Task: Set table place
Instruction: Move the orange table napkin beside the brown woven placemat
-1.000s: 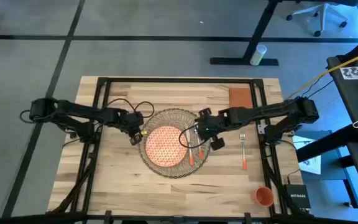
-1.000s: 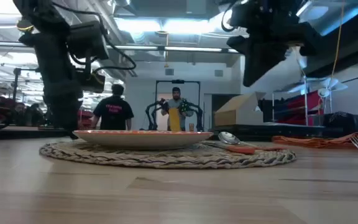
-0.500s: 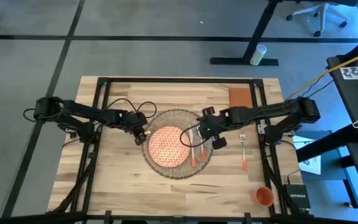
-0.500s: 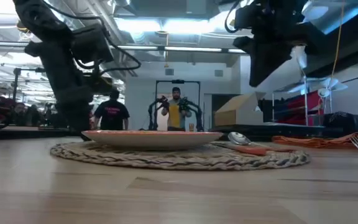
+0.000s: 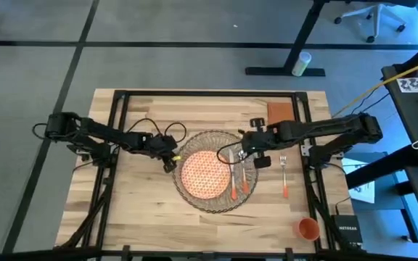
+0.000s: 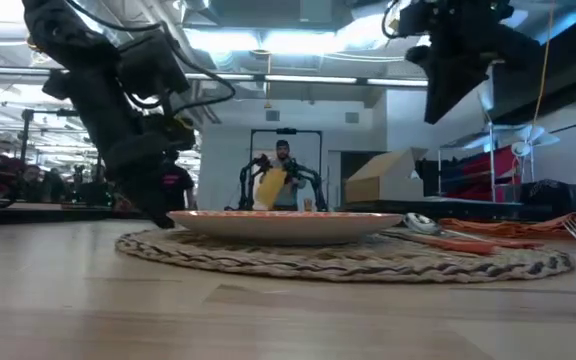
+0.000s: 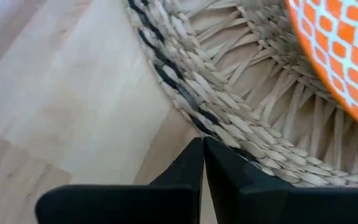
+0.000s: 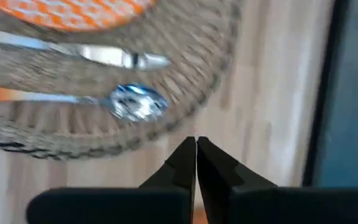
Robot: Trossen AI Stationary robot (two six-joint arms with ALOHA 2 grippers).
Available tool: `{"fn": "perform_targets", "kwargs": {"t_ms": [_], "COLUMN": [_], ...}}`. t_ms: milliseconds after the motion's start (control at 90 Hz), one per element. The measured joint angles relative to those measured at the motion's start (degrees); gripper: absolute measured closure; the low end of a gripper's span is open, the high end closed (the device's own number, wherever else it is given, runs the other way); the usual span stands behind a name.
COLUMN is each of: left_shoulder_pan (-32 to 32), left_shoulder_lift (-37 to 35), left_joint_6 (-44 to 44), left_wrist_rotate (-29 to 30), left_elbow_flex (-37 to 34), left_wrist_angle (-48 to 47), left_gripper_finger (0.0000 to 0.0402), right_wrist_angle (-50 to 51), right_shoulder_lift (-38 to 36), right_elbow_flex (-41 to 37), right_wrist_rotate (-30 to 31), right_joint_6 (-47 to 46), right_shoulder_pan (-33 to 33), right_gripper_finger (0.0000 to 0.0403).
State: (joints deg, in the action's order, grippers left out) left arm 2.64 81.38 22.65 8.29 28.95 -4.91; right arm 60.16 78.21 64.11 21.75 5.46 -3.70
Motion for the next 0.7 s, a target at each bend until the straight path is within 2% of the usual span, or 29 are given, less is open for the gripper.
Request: {"fn": "perform_targets", "kwargs": {"t_ms": [89,300,533,700], "left_shoulder_pan": [-0.91,-2.73,-3.85,-4.19], "left_shoulder_lift": [0.0,0.02,0.02,-0.23], "left_joint_6": [0.8,2.29,2.91,2.59], "left_wrist_rotate": [-0.05,1.0,1.31,2.96], "left_elbow_flex": [0.0,0.0,0.04,0.04], "left_wrist_angle": [0.73,1.51,4.55,4.81], "left_gripper_finger": [0.0401,0.0401,0.0401,0.0401], "right_wrist_angle": [1.35,1.36,-2.19,-6.72], "right_shoulder_lift": [-1.52,-4.42,-5.0,-5.0], "right_elbow_flex": [-1.84,-8.52,-12.66,-14.96], "right_wrist_rotate": [2.22,2.18,1.98,2.03], "right_joint_6": [-4.28,-12.31,-18.43,-18.81], "right_shoulder_pan": [0.53,4.73,13.82,21.51], "right_gripper_finger": [0.0403,0.0403,0.0403,0.0403]}}
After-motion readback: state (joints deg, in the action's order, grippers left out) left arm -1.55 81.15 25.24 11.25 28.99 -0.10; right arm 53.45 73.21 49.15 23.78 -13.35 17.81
